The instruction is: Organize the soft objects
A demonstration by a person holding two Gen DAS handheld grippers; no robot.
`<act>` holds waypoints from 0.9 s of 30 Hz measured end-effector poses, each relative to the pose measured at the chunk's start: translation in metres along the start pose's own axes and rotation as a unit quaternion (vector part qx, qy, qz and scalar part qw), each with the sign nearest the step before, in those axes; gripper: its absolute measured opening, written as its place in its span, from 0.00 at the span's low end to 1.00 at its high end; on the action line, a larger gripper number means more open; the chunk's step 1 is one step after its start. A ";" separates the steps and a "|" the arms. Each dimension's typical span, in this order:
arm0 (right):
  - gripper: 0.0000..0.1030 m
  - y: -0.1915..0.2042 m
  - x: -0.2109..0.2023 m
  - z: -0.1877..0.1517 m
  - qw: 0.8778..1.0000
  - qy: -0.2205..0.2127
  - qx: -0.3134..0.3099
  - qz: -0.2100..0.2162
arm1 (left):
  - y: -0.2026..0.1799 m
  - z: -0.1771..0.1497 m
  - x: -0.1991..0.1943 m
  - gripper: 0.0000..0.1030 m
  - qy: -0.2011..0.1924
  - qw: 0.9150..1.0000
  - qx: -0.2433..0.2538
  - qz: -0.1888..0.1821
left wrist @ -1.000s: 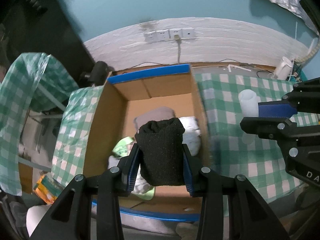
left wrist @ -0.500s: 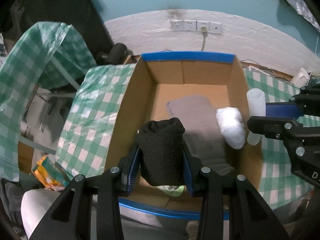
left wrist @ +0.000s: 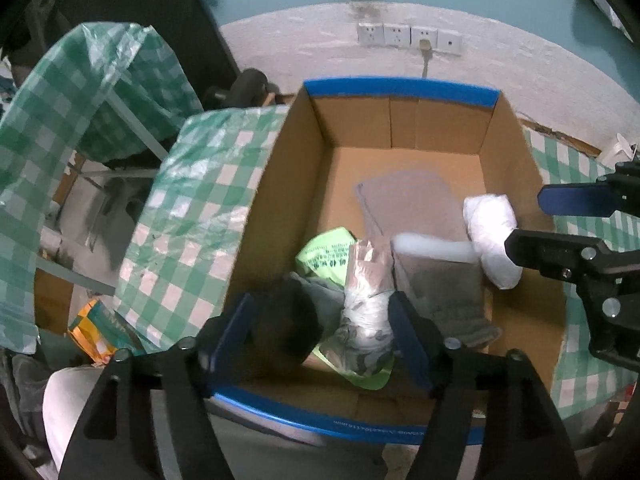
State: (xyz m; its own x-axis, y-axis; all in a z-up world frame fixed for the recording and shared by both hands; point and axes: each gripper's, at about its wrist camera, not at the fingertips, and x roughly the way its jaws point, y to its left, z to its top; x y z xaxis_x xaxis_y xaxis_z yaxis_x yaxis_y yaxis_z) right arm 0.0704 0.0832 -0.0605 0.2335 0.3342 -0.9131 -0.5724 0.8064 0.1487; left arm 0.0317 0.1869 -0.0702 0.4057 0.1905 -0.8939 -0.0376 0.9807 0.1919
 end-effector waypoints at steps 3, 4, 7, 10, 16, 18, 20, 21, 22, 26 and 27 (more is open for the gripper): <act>0.48 -0.003 -0.009 -0.002 1.000 -0.009 0.005 -0.005 | -0.001 0.001 -0.011 0.77 -0.009 1.000 0.001 0.003; 0.52 -0.004 -0.014 -0.004 1.000 -0.014 0.006 -0.009 | -0.002 0.001 -0.015 0.77 -0.013 1.000 0.002 0.004; 0.56 -0.005 -0.028 -0.009 0.999 -0.030 0.006 -0.021 | -0.005 0.001 -0.027 0.79 -0.023 1.000 0.007 0.000; 0.60 -0.008 -0.042 -0.013 0.999 -0.044 0.014 -0.023 | -0.010 0.001 -0.043 0.85 -0.038 0.999 0.010 -0.004; 0.64 -0.014 -0.076 -0.026 0.996 -0.076 0.036 -0.044 | -0.023 0.000 -0.069 0.87 -0.064 0.998 0.024 -0.009; 0.64 -0.018 -0.087 -0.032 0.994 -0.086 0.049 -0.044 | -0.027 -0.001 -0.078 0.87 -0.074 0.997 0.028 -0.012; 0.65 -0.022 -0.095 -0.038 0.993 -0.094 0.058 -0.044 | -0.031 -0.001 -0.087 0.89 -0.084 0.996 0.031 -0.014; 0.65 -0.024 -0.099 -0.042 0.992 -0.099 0.062 -0.045 | -0.034 -0.001 -0.093 0.91 -0.093 0.995 0.034 -0.016; 0.65 -0.027 -0.104 -0.046 0.991 -0.102 0.067 -0.047 | -0.035 -0.001 -0.096 0.92 -0.098 0.994 0.036 -0.018; 0.65 -0.033 -0.118 -0.059 0.989 -0.115 0.075 -0.050 | -0.047 -0.004 -0.115 0.98 -0.122 0.991 0.045 -0.026; 0.65 -0.034 -0.122 -0.062 0.989 -0.119 0.077 -0.051 | -0.050 -0.004 -0.120 0.98 -0.129 0.990 0.047 -0.029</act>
State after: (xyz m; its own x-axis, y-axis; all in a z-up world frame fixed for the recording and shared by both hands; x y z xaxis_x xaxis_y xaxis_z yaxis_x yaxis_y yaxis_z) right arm 0.0125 -0.0149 0.0219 0.4715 0.3385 -0.8143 -0.4150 0.8999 0.1338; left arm -0.0189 0.1152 0.0259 0.6250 0.1045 -0.7736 0.0732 0.9788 0.1914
